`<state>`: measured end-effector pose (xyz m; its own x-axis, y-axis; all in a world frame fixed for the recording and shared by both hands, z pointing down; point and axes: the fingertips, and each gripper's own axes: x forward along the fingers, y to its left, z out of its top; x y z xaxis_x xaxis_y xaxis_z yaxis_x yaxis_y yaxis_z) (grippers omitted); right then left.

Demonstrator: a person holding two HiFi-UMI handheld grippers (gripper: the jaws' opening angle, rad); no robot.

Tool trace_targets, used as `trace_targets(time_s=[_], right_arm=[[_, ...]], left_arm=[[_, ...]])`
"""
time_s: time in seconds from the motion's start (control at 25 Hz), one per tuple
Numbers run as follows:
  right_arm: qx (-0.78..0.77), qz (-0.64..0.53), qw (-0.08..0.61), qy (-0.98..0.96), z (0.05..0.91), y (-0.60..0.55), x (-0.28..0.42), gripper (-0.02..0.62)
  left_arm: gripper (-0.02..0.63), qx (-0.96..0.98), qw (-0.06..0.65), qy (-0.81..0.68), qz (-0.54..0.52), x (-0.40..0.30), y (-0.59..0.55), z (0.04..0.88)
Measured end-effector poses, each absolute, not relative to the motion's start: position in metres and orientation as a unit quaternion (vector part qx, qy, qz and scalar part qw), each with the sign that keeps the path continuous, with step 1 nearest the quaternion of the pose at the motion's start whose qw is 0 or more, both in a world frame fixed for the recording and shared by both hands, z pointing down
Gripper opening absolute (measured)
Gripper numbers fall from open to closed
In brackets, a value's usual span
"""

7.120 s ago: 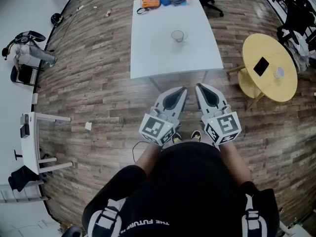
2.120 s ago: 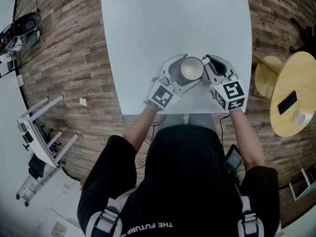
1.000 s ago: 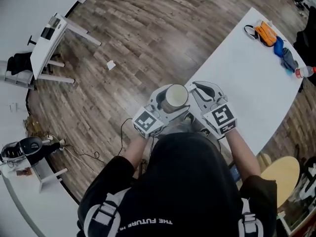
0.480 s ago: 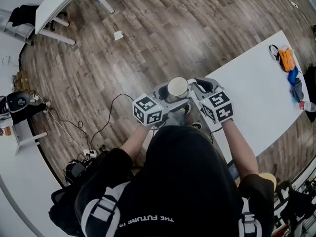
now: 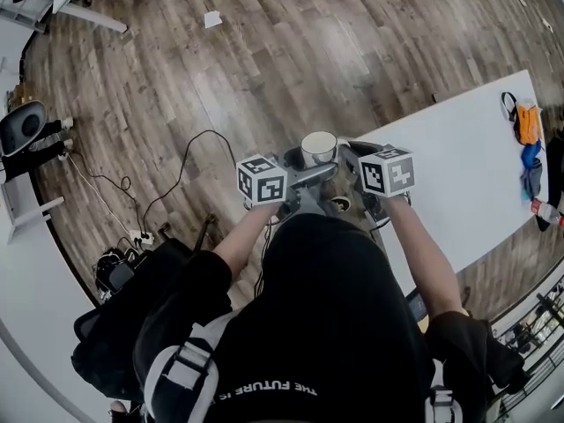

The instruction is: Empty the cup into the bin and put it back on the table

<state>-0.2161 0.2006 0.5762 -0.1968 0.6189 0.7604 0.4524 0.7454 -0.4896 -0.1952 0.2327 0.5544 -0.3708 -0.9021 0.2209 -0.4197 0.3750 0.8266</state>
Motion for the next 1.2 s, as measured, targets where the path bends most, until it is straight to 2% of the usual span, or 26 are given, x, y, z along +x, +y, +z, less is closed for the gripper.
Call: trace_targets(time_s=[0.4, 0.84, 1.04, 1.2], right_arm=[[-0.341, 0.068, 0.564, -0.749, 0.599, 0.199, -0.207, 0.046], [-0.339, 0.067, 0.566, -0.749, 0.603, 0.204, -0.199, 0.046], [-0.338, 0.067, 0.549, -0.762, 0.594, 0.206, -0.202, 0.046], [-0.350, 0.089, 0.492, -0.792, 0.572, 0.205, -0.209, 0.046]], left_arm=[[0.368, 0.421, 0.364, -0.742, -0.374, -0.186, 0.231, 0.577], [0.368, 0.422, 0.374, -0.737, -0.373, -0.177, 0.236, 0.581], [0.368, 0.428, 0.371, -0.741, -0.361, -0.179, 0.237, 0.573], [0.368, 0.453, 0.347, -0.755, -0.323, -0.185, 0.237, 0.552]])
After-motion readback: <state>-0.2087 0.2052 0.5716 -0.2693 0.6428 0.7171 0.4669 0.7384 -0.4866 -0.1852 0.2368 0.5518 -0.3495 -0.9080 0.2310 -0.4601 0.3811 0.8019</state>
